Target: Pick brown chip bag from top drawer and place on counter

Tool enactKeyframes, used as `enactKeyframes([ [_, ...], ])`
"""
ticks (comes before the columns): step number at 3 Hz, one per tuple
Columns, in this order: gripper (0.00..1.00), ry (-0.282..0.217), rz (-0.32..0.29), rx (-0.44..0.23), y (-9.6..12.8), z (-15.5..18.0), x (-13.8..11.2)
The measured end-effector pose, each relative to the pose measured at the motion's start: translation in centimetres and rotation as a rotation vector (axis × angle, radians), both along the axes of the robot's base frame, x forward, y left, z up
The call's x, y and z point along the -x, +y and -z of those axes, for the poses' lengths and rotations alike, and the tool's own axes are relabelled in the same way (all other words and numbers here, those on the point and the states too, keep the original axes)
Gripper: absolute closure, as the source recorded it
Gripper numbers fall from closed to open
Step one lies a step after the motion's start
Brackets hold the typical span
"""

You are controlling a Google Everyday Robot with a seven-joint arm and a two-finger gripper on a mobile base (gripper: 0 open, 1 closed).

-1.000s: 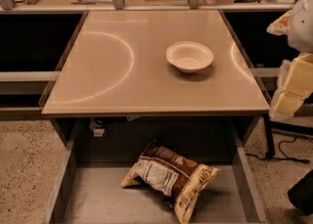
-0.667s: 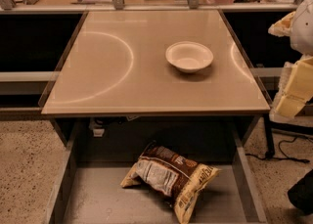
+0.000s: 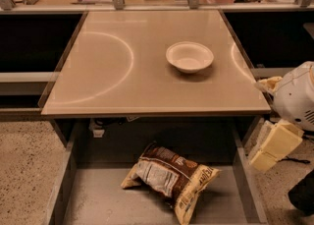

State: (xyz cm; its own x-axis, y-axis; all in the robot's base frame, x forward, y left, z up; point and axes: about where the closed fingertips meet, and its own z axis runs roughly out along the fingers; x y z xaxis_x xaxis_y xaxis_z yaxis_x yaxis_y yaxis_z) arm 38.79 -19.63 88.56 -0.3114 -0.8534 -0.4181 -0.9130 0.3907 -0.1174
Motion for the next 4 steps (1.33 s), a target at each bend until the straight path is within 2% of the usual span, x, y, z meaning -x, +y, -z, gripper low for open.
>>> enactKeyframes([
  [1, 0.0, 0.0, 0.0, 0.0, 0.0, 0.0, 0.0],
  [2, 0.0, -0.004, 0.029, -0.065, -0.2, 2.9, 0.4],
  [3, 0.0, 0.017, 0.071, -0.172, 0.2, 8.6, 0.8],
  [4, 0.0, 0.054, 0.064, -0.258, 1.8, 13.0, 0.7],
])
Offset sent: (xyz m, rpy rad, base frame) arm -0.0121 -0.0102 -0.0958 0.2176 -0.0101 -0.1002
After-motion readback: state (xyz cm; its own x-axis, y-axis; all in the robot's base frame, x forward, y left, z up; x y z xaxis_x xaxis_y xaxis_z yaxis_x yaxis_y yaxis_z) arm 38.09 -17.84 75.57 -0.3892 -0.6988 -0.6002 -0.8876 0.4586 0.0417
